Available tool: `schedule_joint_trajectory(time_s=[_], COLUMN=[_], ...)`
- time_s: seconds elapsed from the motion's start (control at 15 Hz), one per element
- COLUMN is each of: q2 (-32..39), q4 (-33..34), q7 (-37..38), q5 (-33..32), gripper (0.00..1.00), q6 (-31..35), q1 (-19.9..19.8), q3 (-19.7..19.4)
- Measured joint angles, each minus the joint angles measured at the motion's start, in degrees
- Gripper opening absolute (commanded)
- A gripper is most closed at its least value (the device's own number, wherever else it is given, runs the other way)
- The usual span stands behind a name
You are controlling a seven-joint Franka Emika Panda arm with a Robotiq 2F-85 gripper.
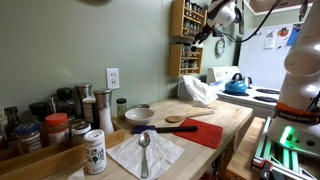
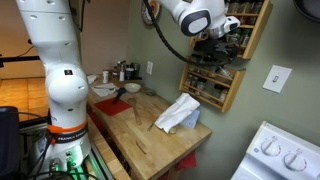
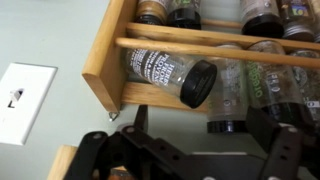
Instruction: Pick up one glass jar from the right side of the counter and put it on the bottom shelf
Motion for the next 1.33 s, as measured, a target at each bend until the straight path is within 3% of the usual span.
schedule_joint_trajectory(time_s=[0.47, 1.33], q2=[1.58, 3.42], q4=[-0.05, -0.40], q7=[-20.46, -46.84], q5=[6.40, 19.89], gripper=[1.00, 1.00], q6=[0.19, 4.37], q1=[2.18, 2.70], q3=[-0.97, -2.48])
